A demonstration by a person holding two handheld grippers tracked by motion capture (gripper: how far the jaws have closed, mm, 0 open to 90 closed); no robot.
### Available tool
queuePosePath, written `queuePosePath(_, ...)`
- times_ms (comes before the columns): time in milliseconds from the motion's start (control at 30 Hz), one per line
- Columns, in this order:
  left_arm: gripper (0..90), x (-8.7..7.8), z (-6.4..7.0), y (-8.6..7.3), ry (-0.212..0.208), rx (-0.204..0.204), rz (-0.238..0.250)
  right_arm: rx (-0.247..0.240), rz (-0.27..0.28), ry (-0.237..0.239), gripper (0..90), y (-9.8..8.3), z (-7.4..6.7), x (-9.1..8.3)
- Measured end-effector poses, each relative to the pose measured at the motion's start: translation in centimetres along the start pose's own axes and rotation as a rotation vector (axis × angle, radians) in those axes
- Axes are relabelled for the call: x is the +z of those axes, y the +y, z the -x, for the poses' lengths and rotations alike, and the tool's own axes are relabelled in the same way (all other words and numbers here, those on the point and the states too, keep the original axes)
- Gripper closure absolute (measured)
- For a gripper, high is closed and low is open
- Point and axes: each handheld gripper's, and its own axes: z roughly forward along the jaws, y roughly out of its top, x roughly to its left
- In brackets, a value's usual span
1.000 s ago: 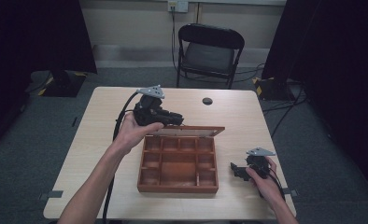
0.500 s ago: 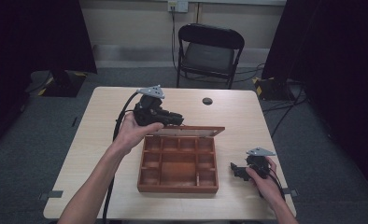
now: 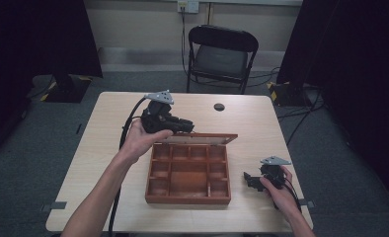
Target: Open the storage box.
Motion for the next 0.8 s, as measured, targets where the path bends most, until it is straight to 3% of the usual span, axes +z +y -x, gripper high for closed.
queuePosePath(800,81.9,0.06,0.06,0.07,-0.002,0.001,-0.001,0.000,0.000,0.000,8.4,0.00,0.00,0.00)
